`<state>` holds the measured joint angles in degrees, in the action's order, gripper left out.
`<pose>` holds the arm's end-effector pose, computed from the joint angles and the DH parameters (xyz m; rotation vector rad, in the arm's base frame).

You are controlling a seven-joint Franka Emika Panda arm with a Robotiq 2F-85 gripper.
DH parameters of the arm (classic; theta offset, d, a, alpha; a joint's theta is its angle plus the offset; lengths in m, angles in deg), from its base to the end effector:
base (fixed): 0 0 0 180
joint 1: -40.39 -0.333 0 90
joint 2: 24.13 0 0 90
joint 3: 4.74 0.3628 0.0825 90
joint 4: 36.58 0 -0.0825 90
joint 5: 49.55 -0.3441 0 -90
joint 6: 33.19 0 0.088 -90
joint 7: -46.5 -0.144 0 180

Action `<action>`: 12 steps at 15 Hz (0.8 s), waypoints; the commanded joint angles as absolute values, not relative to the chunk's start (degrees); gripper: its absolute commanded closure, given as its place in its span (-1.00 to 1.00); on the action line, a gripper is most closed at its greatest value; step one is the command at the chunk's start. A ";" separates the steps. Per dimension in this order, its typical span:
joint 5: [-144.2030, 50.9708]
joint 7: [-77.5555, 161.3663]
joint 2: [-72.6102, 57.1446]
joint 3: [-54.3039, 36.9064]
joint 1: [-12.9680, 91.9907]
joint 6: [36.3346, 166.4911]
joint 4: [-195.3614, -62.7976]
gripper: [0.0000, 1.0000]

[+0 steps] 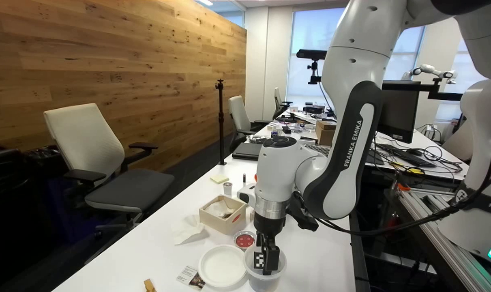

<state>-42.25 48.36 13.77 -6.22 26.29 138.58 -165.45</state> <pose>0.5318 0.1272 0.1166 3.0503 0.5932 0.1394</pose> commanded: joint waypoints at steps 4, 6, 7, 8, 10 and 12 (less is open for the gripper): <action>-41.74 47.74 14.73 -6.44 25.93 139.54 -164.68 -1.00; -40.43 47.05 11.19 -7.62 24.25 141.33 -162.78 -1.00; -40.34 47.10 8.68 -6.98 25.18 141.95 -163.17 -1.00; -39.62 46.94 7.05 -7.48 24.82 140.79 -164.83 -1.00; -40.96 47.38 7.46 -6.91 26.02 141.75 -168.08 -1.00; -42.89 47.71 8.43 -5.17 28.56 142.80 -168.72 -1.00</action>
